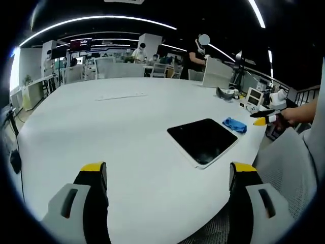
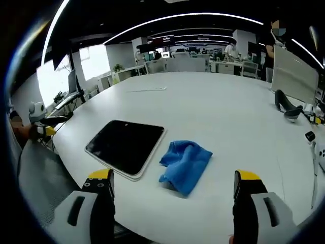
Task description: Wipe the mirror surface with the cleaning cloth until all visible marks leave the cleaned area.
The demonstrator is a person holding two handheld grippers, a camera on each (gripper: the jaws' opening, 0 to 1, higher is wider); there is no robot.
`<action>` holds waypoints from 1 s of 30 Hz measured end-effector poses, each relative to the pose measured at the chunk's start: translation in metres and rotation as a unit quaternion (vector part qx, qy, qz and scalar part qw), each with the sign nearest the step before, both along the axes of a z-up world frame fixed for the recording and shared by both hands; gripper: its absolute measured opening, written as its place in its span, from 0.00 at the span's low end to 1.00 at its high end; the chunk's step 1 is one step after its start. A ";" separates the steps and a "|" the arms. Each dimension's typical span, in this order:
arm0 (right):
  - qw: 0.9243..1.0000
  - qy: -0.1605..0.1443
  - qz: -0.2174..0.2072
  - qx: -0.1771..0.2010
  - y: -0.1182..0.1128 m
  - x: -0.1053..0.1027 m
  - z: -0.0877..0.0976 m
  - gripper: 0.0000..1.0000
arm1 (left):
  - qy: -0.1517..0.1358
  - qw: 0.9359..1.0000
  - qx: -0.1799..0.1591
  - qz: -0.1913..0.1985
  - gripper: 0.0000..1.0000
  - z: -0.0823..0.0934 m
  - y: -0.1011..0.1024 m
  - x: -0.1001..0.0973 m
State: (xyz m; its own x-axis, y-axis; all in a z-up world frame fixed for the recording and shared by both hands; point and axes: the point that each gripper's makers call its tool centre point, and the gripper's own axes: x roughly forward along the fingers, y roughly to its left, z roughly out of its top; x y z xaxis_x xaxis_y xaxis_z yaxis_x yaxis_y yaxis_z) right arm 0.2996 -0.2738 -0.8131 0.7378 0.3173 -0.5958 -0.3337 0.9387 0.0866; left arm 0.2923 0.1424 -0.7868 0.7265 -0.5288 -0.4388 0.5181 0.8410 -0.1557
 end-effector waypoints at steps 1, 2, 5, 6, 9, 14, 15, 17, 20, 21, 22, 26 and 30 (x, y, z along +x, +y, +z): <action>1.000 0.010 0.001 0.001 0.000 0.000 -0.002 0.96 | 0.001 1.000 -0.001 0.000 0.99 0.000 0.000 0.000; 1.000 0.014 0.001 0.001 0.000 0.000 -0.003 0.96 | 0.005 1.000 -0.002 -0.001 0.99 -0.002 -0.001 -0.001; 1.000 0.008 0.009 -0.012 -0.001 0.001 -0.003 0.97 | 0.007 1.000 0.002 -0.003 0.99 -0.003 -0.001 -0.001; 1.000 0.007 0.011 -0.017 -0.001 0.001 -0.004 0.97 | 0.007 1.000 0.003 -0.004 0.99 -0.004 -0.001 -0.001; 1.000 0.013 0.009 -0.023 -0.004 0.000 -0.007 0.97 | 0.012 1.000 0.007 -0.007 0.99 -0.006 -0.002 -0.002; 1.000 0.007 0.004 -0.030 -0.008 0.000 -0.004 0.93 | 0.015 1.000 0.002 -0.007 0.99 -0.006 -0.002 -0.001; 1.000 0.007 0.003 -0.027 -0.008 0.000 -0.004 0.92 | 0.015 1.000 0.003 -0.008 0.99 -0.006 -0.003 -0.001; 1.000 0.008 0.002 -0.023 -0.007 0.000 -0.004 0.93 | 0.015 1.000 0.003 -0.010 0.99 -0.006 -0.004 -0.002; 1.000 0.010 -0.001 -0.024 -0.008 0.000 -0.004 0.93 | 0.017 1.000 0.005 -0.011 0.99 -0.007 -0.004 -0.002; 1.000 0.010 -0.003 -0.025 -0.009 0.000 -0.003 0.93 | 0.017 1.000 0.005 -0.011 0.99 -0.007 -0.004 -0.002; 1.000 0.007 -0.004 -0.024 -0.008 0.001 -0.002 0.94 | 0.019 1.000 0.007 -0.010 0.99 -0.008 -0.003 -0.002; 1.000 0.000 -0.006 -0.026 -0.006 0.005 0.001 0.95 | 0.020 1.000 0.004 -0.007 0.99 -0.008 -0.002 -0.002; 1.000 0.002 -0.004 -0.027 -0.003 0.007 0.004 0.94 | 0.021 1.000 0.003 -0.005 0.99 -0.008 -0.001 -0.002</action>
State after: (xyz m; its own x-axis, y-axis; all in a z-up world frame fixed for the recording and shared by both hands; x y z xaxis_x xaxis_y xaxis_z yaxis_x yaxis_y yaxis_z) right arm 0.3069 -0.2767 -0.8089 0.7382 0.2794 -0.6141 -0.3265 0.9445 0.0372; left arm 0.2901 0.1409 -0.7952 0.7026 -0.5322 -0.4723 0.5190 0.8374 -0.1716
